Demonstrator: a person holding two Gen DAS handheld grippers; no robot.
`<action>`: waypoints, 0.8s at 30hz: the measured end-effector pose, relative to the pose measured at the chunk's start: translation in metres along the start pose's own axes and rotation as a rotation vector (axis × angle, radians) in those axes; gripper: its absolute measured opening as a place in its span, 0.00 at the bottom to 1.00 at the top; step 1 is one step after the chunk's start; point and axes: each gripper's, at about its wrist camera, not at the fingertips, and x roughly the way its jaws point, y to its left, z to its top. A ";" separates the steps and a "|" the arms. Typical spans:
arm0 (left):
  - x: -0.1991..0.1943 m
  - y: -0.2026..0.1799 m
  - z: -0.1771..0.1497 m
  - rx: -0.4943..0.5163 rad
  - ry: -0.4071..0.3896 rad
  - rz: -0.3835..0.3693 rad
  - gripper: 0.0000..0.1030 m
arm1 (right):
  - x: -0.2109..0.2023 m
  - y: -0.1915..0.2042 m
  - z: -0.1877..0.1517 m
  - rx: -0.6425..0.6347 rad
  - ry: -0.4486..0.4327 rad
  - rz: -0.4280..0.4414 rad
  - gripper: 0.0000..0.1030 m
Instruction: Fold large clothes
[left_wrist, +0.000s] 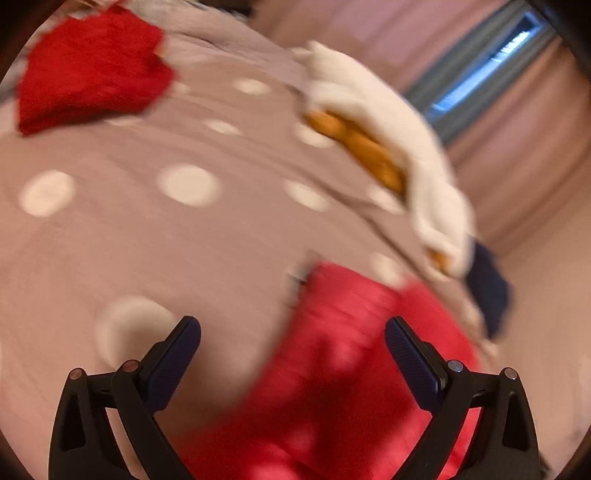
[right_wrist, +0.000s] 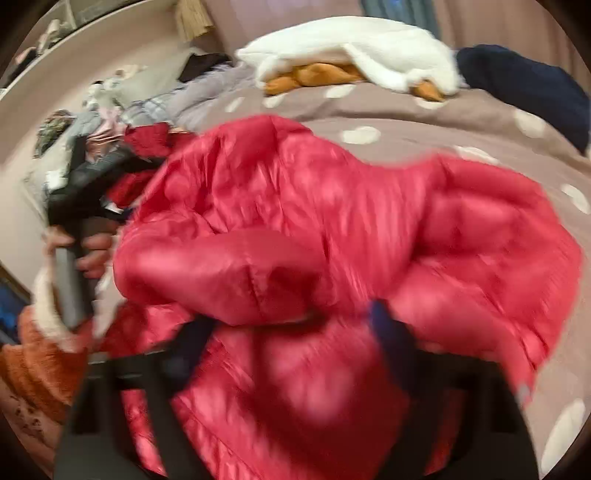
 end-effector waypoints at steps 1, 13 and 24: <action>0.003 -0.007 -0.006 0.037 0.051 -0.035 0.96 | 0.001 -0.010 0.003 0.033 0.006 0.000 0.94; 0.070 -0.055 -0.091 0.303 0.205 0.183 0.96 | -0.011 -0.088 -0.020 0.420 -0.096 -0.171 0.54; 0.070 -0.054 -0.094 0.289 0.178 0.185 0.96 | -0.003 -0.027 0.007 0.503 -0.219 0.057 0.72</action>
